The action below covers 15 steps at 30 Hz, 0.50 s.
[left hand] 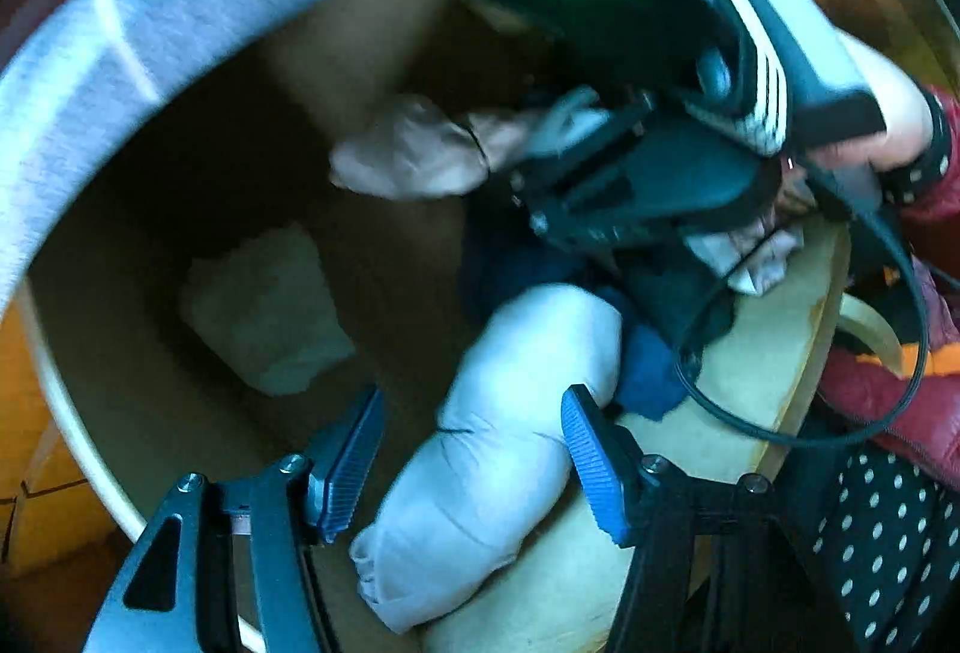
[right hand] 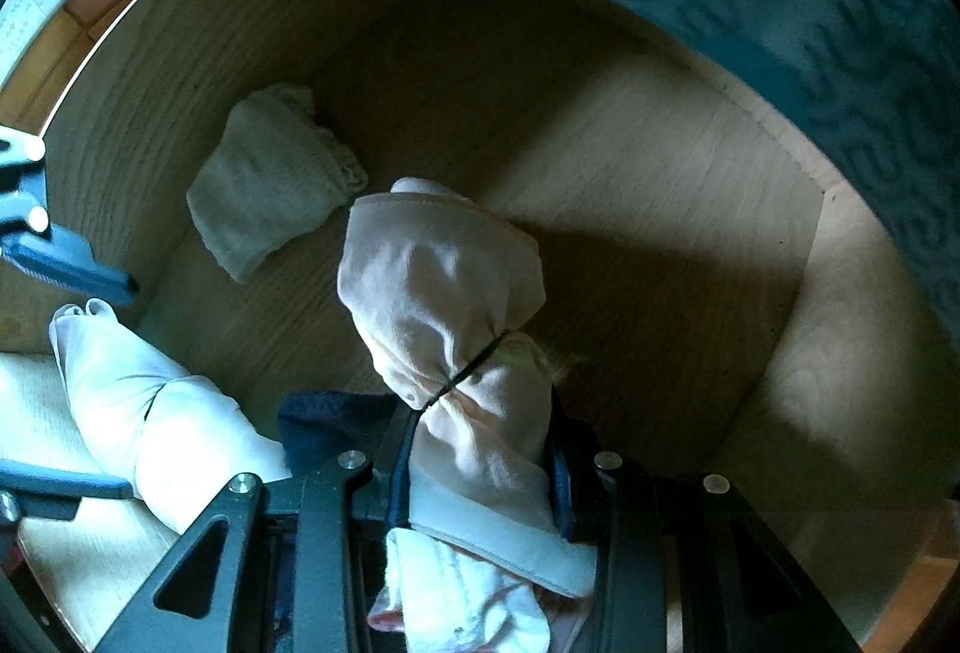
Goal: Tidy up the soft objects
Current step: 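Return the left tool to the drawer and grasp the long white sock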
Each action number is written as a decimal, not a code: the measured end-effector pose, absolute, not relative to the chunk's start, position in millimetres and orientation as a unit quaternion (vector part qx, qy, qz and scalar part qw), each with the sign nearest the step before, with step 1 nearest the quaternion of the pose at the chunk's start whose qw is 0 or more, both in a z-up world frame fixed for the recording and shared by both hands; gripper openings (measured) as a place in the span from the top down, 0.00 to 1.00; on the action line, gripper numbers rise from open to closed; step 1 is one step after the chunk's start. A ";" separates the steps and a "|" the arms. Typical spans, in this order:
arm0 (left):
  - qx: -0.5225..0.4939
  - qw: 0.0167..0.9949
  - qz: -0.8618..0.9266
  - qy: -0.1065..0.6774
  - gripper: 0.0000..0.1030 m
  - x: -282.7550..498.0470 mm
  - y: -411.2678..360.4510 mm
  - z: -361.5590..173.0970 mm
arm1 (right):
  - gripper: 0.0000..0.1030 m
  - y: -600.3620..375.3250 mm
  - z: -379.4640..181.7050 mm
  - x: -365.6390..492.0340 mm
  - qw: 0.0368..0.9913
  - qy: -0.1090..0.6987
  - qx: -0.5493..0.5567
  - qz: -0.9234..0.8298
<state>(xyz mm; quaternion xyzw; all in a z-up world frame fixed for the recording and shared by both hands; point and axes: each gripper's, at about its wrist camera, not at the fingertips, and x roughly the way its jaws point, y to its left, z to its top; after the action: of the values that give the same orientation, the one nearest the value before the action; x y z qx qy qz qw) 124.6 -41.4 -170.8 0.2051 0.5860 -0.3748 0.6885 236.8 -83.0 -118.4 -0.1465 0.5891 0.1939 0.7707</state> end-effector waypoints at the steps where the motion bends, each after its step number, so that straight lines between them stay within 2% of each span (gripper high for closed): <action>1: 0.208 0.680 -0.379 0.592 0.40 123.3 -42.2 -173.7 | 0.66 -83.6 -118.9 237.5 0.771 0.589 -0.146 0.195; 5: 0.235 0.658 -0.376 0.609 0.39 118.8 -44.0 -187.3 | 0.66 -86.7 -119.0 239.6 0.771 0.589 -0.145 0.195; 15: 0.215 0.622 -0.381 0.650 0.20 129.2 -38.2 -207.5 | 0.65 -85.2 -123.8 243.2 0.767 0.593 -0.146 0.195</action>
<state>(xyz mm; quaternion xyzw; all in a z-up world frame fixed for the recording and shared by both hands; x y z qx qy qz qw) 129.2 -38.2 -207.5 0.2150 0.6498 -0.3811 0.6215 243.2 -85.2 -123.8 -0.1462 0.5930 0.1949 0.7675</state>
